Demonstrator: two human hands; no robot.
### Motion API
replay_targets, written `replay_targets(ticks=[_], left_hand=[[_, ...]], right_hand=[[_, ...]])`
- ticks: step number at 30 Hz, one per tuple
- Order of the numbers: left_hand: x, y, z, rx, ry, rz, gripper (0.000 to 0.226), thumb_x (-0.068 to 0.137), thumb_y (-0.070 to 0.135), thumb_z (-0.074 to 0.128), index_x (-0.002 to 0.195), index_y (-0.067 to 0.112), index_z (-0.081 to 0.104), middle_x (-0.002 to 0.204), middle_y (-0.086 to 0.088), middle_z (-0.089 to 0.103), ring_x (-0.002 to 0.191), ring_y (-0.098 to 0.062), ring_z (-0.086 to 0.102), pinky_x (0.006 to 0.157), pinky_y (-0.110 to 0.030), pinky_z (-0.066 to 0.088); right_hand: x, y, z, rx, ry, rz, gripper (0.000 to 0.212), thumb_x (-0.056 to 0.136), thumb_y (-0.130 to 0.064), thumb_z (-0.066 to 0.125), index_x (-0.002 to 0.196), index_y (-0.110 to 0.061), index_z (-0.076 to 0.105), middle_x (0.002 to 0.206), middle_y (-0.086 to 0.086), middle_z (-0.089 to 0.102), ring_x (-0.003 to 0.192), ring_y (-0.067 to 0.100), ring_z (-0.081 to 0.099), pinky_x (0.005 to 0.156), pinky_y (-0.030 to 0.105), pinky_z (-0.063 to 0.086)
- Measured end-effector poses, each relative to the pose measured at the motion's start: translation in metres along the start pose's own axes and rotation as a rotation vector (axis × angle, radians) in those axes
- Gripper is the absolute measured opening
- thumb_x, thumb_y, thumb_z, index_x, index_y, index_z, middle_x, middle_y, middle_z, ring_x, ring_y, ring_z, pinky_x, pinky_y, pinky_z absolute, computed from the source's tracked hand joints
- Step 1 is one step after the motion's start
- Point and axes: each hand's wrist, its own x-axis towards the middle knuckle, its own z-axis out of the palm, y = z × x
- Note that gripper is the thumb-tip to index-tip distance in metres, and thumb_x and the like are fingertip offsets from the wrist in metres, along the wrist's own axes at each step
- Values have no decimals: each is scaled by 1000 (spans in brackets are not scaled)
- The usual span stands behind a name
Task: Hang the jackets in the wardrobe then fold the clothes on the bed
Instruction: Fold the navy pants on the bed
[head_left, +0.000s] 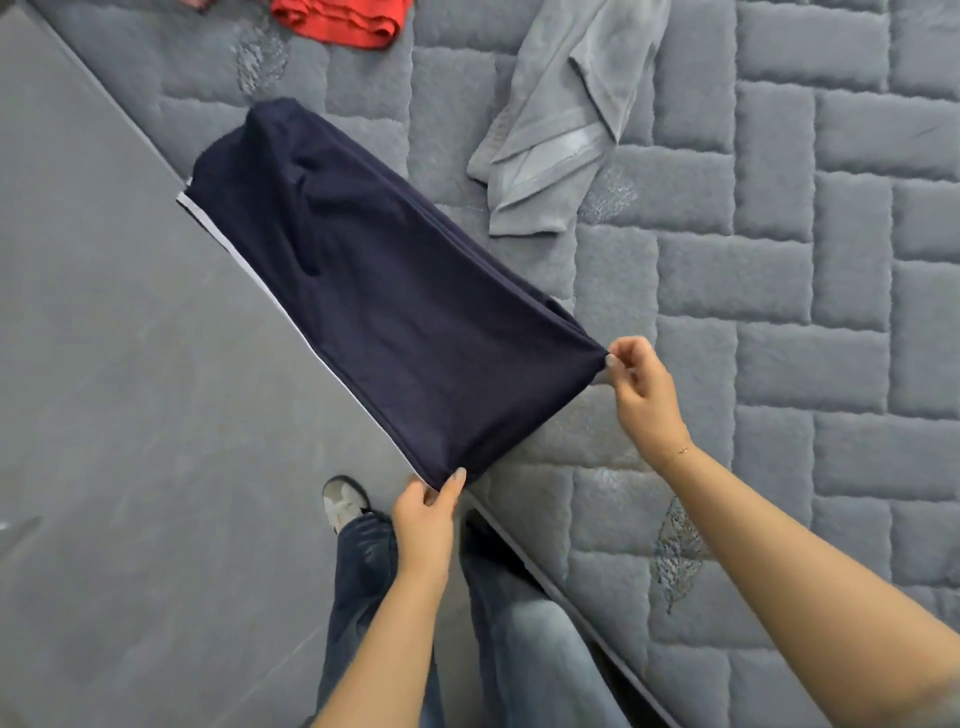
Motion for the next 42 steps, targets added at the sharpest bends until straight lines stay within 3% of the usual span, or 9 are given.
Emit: replay_targets(ticks=[3,6,10,12,15,21,27,32,42], left_hand=[[2,-3,-16,144,-29,183,16,82,16,78,71,18,67,82,7,64,68,-1,58,65,-10,44],[9,-6,-15,235,-117,217,22,81,11,78,65,21,67,89,1,63,75,-1,59,75,-19,45],[1,-3,-8,289,37,245,28,85,6,72,97,29,60,102,4,53,83,-3,55,84,-32,51],[-4,9,-8,254,247,513,39,84,-2,66,105,30,57,103,9,46,89,-1,51,84,-20,46],[0,24,1,499,102,876,47,81,8,69,122,25,54,123,9,47,112,-2,46,101,-19,36],[26,4,18,1406,-147,672,113,85,57,63,150,31,-26,158,1,-32,148,-18,-25,115,-54,-16],[37,30,-9,790,-74,742,68,67,-15,55,121,26,65,142,12,52,137,-11,44,121,-38,-3],[40,83,-66,113,-292,385,59,70,-7,45,98,39,69,103,17,72,101,0,64,95,-23,48],[151,229,-165,-400,-193,153,35,92,-9,39,104,12,65,78,6,70,64,-6,63,63,-25,51]], right_hand=[[11,13,-22,-366,-51,-268,9,97,2,48,96,-3,56,92,7,49,87,27,48,77,34,41],[22,23,-24,-494,-46,-106,7,99,-6,48,99,-4,56,97,12,55,91,32,51,76,45,44],[25,8,2,225,43,572,14,100,-19,50,110,-14,44,95,9,55,77,21,58,69,36,52],[19,1,15,581,28,733,17,99,-23,49,113,-14,48,93,9,58,76,21,60,67,33,51],[-1,-8,35,810,-103,798,28,95,-34,56,120,-21,58,108,-3,70,94,17,69,84,33,55],[9,-25,45,824,104,793,41,90,-35,67,127,-19,58,120,-4,68,106,12,65,79,25,54],[26,-63,24,830,-102,687,27,89,-22,61,111,-9,68,100,6,71,85,19,69,69,31,58],[49,-131,25,773,-268,602,19,92,-27,56,100,-12,65,81,4,71,69,19,69,59,28,55],[198,-304,154,428,-477,575,28,89,-35,57,94,-8,64,93,12,76,82,22,75,57,25,57]])
